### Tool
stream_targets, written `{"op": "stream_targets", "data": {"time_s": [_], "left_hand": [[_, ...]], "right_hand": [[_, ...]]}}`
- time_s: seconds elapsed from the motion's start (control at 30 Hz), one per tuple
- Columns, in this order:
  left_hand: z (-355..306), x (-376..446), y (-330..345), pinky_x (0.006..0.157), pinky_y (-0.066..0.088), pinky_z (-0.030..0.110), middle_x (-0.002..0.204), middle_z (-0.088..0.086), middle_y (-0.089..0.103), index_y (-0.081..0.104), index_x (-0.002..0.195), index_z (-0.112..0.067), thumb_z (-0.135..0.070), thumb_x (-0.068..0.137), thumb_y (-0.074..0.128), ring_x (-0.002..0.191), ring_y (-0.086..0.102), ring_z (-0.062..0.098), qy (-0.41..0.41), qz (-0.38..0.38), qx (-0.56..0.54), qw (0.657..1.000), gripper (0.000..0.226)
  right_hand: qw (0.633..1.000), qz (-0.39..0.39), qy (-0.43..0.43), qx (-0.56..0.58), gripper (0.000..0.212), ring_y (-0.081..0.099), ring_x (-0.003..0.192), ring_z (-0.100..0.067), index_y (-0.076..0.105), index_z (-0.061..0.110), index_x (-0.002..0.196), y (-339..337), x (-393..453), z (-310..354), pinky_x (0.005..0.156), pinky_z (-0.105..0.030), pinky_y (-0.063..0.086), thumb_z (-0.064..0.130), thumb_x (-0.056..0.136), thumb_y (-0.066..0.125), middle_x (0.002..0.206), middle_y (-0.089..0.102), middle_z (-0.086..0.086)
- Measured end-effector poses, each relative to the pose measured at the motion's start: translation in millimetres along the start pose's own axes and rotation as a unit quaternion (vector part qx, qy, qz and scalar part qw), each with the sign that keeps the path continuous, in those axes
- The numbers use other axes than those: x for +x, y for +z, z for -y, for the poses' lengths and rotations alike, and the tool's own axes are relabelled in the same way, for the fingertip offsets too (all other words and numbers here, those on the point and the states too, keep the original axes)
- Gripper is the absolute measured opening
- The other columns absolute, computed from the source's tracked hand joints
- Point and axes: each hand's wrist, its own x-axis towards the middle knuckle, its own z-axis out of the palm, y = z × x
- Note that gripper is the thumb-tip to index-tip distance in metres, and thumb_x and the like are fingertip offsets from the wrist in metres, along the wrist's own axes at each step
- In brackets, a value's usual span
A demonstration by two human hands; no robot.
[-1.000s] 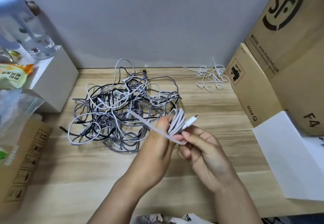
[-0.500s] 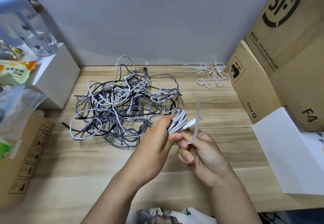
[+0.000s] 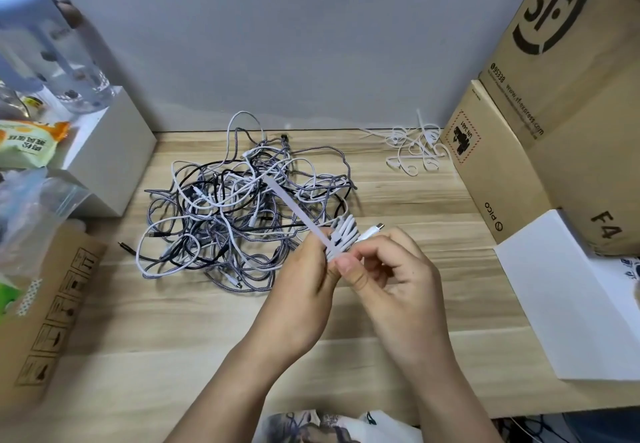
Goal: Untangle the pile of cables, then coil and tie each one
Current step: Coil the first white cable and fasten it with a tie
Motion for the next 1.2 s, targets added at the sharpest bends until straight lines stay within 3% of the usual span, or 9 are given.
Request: {"op": "stream_targets", "data": {"time_s": [0.1,0.27,0.37,0.47,0.57,0.67,0.83,1.1,1.2], "left_hand": [[-1,0,0,0.072,0.042,0.012,0.086,-0.027,0.059,0.051,0.091,-0.028,-0.024,0.088,0.044,0.084,0.055,-0.008,-0.010,0.002,-0.029,1.000,0.009],[2,0,-1,0.087,0.049,0.036,0.096,-0.012,0.066,0.057,0.114,-0.018,-0.025,0.086,0.045,0.098,0.061,0.010,-0.050,-0.007,-0.080,0.995,0.031],[2,0,0,0.074,0.044,0.023,0.083,-0.024,0.062,0.055,0.112,-0.024,-0.026,0.088,0.045,0.077,0.055,-0.005,-0.043,-0.026,-0.089,0.995,0.026],[-1,1,1,0.064,0.037,0.019,0.071,-0.025,0.056,0.052,0.095,-0.030,-0.035,0.083,0.043,0.065,0.047,-0.002,-0.053,-0.038,-0.097,0.993,0.015],[0,3,2,0.063,0.038,0.019,0.070,-0.021,0.057,0.054,0.098,-0.030,-0.035,0.082,0.045,0.063,0.046,-0.001,-0.074,-0.041,-0.137,0.987,0.019],[3,4,2,0.064,0.037,0.020,0.077,-0.015,0.059,0.056,0.104,-0.030,-0.034,0.083,0.046,0.065,0.047,0.001,-0.083,-0.033,-0.166,0.982,0.023],[6,3,3,0.062,0.036,0.018,0.065,-0.022,0.054,0.054,0.094,-0.025,-0.020,0.096,0.048,0.060,0.045,-0.002,-0.081,-0.032,-0.155,0.984,0.008],[7,3,4,0.063,0.036,0.020,0.069,-0.023,0.054,0.057,0.101,-0.020,-0.033,0.086,0.046,0.065,0.046,-0.002,-0.079,-0.028,-0.139,0.987,0.022],[7,3,3,0.065,0.036,0.021,0.067,-0.023,0.055,0.056,0.100,-0.023,-0.021,0.096,0.050,0.063,0.045,-0.002,-0.089,-0.026,-0.131,0.987,0.007]], "right_hand": [[0.997,0.020,-0.069,-0.015,0.019,0.053,0.080,-0.012,0.059,0.026,0.076,1,-2,3,0.072,-0.021,0.038,0.042,0.086,0.058,0.080,0.054,0.013],[0.994,0.017,-0.002,0.109,0.020,0.054,0.068,-0.003,0.062,0.025,0.072,5,-10,12,0.068,-0.016,0.040,0.041,0.083,0.060,0.068,0.060,0.015],[0.991,-0.018,0.033,0.127,0.018,0.054,0.061,-0.001,0.062,0.026,0.063,7,-10,14,0.065,-0.016,0.043,0.035,0.078,0.059,0.059,0.060,0.012],[0.992,-0.059,0.053,0.100,0.023,0.054,0.055,-0.014,0.059,0.022,0.055,5,-10,14,0.060,-0.024,0.044,0.037,0.073,0.059,0.055,0.060,-0.001],[0.990,-0.076,0.070,0.100,0.023,0.058,0.058,-0.026,0.059,0.019,0.052,4,-11,15,0.062,-0.028,0.046,0.035,0.069,0.057,0.053,0.060,-0.005],[0.988,-0.063,0.071,0.119,0.019,0.065,0.062,-0.022,0.063,0.022,0.051,5,-11,16,0.065,-0.025,0.051,0.032,0.066,0.056,0.053,0.063,0.004],[0.988,-0.050,0.084,0.119,0.033,0.063,0.060,-0.019,0.054,-0.004,0.055,7,-9,15,0.064,-0.025,0.050,0.029,0.059,0.055,0.056,0.063,-0.008],[0.985,-0.059,0.107,0.123,0.034,0.062,0.059,-0.016,0.058,-0.003,0.058,8,-9,18,0.061,-0.019,0.049,0.031,0.056,0.055,0.057,0.065,-0.009],[0.983,-0.063,0.111,0.133,0.036,0.063,0.058,-0.015,0.055,-0.007,0.055,8,-9,18,0.060,-0.017,0.049,0.029,0.055,0.056,0.057,0.065,-0.013]]}}
